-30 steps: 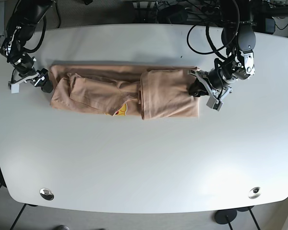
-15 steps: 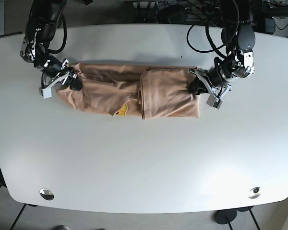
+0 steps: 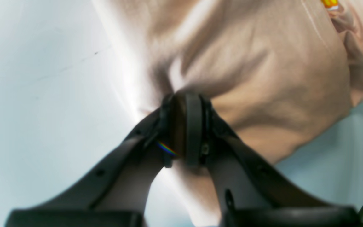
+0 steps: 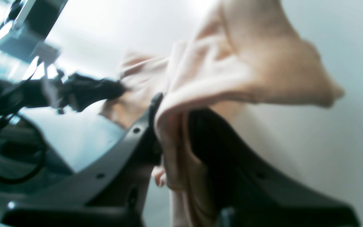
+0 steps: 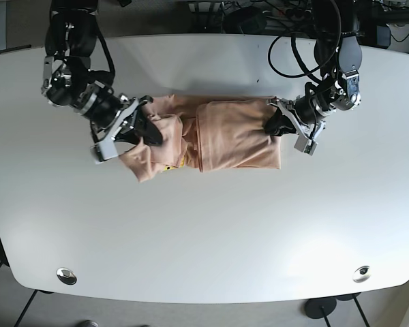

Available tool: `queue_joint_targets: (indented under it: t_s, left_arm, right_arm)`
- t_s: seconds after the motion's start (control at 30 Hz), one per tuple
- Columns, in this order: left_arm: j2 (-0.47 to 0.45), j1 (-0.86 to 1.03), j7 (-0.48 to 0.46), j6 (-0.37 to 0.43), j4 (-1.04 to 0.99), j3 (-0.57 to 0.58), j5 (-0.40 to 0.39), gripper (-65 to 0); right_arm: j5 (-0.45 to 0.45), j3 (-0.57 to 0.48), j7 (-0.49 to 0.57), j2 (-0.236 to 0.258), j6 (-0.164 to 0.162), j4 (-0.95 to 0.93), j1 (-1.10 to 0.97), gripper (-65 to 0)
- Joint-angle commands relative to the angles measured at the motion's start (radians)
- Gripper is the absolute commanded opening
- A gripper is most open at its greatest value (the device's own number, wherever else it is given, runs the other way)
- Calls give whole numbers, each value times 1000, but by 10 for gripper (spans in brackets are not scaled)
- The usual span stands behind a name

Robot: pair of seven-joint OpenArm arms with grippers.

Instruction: Fold the T-shirt properly

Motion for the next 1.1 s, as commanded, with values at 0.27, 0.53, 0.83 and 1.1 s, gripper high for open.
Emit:
queue_joint_targets:
  t_s: [0.27,0.53,0.83,1.1]
  left_arm:
    - [-3,3,39,5,8,2,34,-603]
    - [-3,3,39,5,8,2,34,-603]
    - [-2,3,38,5,8,2,34,-603]
    - [-5,1,38,5,19,1,31,-603]
  right_arm:
    - [-156,-302,72,-134,-20,-178,128,-631]
    - [-294,-347,116,-211,-20,-336,234,-629]
    - [-233,-276,109,-233,-89,-268,249,-629]
    - [-262,-387,115,-233,-89,-373,251,-406]
